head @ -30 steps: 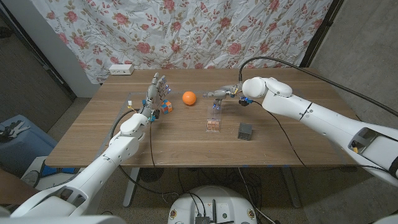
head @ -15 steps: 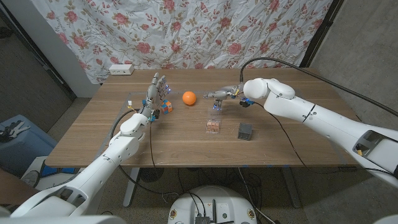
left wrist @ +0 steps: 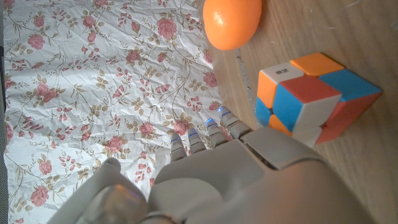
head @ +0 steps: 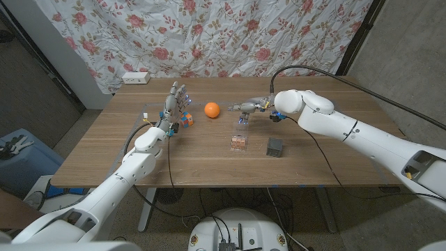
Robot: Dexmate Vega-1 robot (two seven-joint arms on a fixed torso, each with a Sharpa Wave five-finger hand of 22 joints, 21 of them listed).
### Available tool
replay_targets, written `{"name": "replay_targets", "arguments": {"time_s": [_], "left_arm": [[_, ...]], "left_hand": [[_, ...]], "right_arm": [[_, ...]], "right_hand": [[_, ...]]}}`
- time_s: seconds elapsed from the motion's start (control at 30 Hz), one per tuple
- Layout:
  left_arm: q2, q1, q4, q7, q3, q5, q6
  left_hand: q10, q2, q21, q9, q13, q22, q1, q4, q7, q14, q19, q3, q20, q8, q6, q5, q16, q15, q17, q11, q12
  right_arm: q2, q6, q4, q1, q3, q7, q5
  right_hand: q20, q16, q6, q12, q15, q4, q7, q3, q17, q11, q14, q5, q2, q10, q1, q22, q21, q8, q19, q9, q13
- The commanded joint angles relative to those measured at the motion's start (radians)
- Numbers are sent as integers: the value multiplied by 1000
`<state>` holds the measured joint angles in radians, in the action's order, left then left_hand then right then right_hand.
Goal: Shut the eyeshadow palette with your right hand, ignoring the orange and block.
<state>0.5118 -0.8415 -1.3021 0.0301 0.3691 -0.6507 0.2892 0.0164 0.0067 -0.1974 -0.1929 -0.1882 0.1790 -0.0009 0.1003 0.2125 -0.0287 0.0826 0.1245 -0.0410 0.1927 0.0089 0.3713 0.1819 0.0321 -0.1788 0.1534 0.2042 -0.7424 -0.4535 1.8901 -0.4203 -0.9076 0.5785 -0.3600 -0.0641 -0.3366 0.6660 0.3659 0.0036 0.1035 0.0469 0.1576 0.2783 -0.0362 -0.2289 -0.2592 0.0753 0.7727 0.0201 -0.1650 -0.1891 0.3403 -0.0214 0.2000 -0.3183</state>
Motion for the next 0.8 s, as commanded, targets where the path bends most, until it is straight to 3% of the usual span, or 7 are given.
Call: {"name": "replay_targets", "arguments": {"time_s": [0.03,0.8], "left_arm": [[-1,0,1,0,0,0,0],[-1,1,1,0,0,0,1]], "left_hand": [[0,7,-5,-4,-4,4,6,0,7,-4,8,8,-2,5,-3,4,6,24,-5,10,5],[0,7,-4,-4,-4,4,6,0,7,-4,8,8,0,5,-2,4,6,24,-5,10,5]], "right_arm": [[-20,-18,48,-27,13,-7,-3],[-41,-49,119,-67,23,-14,-21]], "right_hand": [[-5,-1,2,-5,4,-1,6,-2,3,1,6,-4,7,-9,14,-3,-3,-2,4,3,-2],[-4,1,0,-16,5,-5,9,0,1,-1,12,-6,11,-15,19,-3,-2,-6,11,2,-7]]}}
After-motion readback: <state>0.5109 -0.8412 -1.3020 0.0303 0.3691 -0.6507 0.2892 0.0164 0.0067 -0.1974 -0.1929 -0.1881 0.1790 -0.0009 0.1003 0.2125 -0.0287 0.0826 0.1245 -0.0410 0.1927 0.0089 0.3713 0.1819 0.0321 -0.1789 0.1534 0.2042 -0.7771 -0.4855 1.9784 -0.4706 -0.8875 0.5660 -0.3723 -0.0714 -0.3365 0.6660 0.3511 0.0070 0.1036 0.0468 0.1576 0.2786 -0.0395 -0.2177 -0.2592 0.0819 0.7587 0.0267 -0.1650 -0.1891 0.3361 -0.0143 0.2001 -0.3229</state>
